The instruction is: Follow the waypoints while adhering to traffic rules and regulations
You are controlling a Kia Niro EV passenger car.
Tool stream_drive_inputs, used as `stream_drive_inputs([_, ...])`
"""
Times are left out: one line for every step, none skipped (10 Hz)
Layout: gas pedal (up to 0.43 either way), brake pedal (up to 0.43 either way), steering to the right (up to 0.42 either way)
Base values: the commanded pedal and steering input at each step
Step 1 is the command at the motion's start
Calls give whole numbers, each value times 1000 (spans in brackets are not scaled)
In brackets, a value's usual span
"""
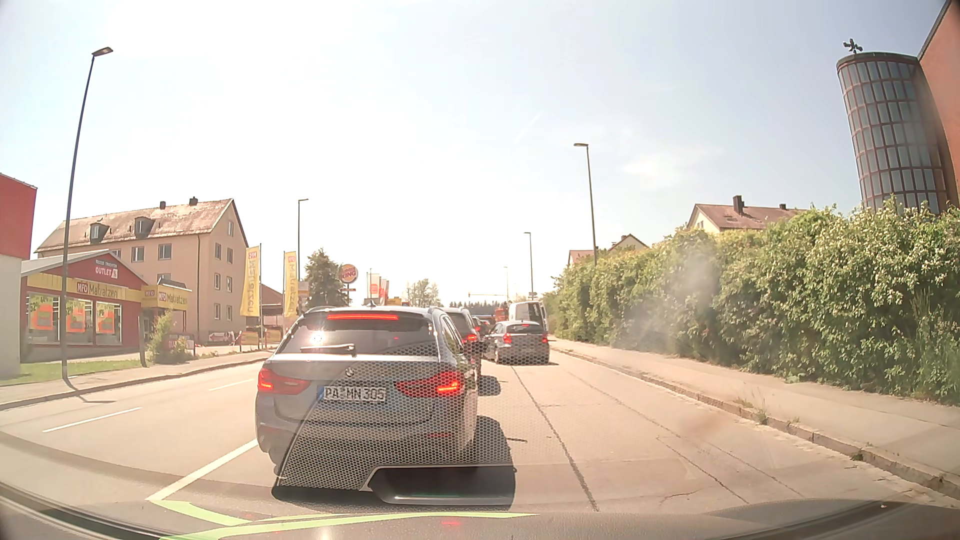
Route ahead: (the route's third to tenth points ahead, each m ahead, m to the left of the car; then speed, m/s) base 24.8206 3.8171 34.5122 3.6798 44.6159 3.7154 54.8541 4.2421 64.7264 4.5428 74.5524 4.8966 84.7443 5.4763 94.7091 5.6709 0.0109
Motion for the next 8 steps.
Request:
stream_drive_inputs([0, 360, -9])
stream_drive_inputs([0, 360, -9])
stream_drive_inputs([0, 360, -9])
stream_drive_inputs([0, 360, -9])
stream_drive_inputs([0, 366, -9])
stream_drive_inputs([0, 360, -9])
stream_drive_inputs([0, 360, -9])
stream_drive_inputs([0, 360, -9])
